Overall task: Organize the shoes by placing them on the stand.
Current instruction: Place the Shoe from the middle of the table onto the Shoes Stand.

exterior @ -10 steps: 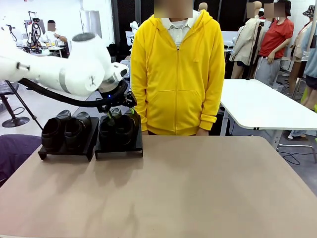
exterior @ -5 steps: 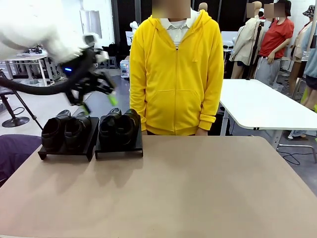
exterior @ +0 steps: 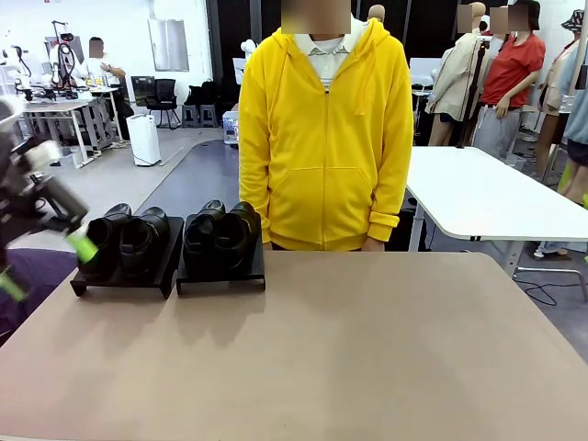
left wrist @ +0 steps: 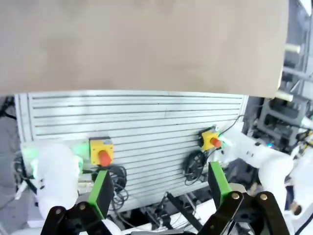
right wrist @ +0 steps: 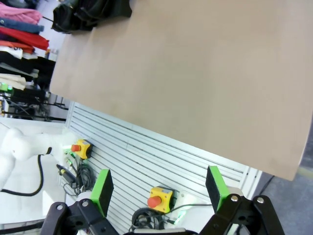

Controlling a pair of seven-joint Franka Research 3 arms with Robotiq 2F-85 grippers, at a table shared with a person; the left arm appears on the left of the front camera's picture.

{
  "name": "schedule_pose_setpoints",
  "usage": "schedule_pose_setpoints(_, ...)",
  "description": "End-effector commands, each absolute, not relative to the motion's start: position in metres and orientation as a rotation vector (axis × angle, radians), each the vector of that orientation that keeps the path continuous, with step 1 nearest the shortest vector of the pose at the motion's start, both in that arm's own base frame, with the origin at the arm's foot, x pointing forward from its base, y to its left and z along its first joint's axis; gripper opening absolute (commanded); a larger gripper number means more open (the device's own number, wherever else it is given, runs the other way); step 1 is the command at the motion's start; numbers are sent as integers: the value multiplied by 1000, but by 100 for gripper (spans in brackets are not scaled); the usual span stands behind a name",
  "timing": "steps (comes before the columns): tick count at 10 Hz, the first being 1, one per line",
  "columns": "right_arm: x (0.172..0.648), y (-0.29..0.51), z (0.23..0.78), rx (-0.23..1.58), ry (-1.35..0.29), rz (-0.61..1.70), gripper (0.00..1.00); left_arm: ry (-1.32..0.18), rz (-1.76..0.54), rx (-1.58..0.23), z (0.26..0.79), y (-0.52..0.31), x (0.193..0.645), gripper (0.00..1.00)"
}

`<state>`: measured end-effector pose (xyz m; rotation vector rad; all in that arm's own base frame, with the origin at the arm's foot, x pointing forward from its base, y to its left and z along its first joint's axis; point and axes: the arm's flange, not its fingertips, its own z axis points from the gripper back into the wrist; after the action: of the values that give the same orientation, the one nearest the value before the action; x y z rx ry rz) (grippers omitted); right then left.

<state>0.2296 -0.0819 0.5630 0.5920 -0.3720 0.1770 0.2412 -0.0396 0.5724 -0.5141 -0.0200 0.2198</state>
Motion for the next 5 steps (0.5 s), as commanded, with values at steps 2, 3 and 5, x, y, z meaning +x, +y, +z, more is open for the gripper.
schedule_pose_setpoints(2, 229, -86, 566, 585, -375, 200, 100, -20, 220, -514, 572, -40, 241, 100)
schedule_pose_setpoints(3, 229, -86, 566, 585, -375, 200, 100, -20, 220, -514, 572, -40, 241, 100)
schedule_pose_setpoints(5, 229, -86, 566, 585, -375, 200, 100, -20, 220, -514, 572, -40, 241, 100)
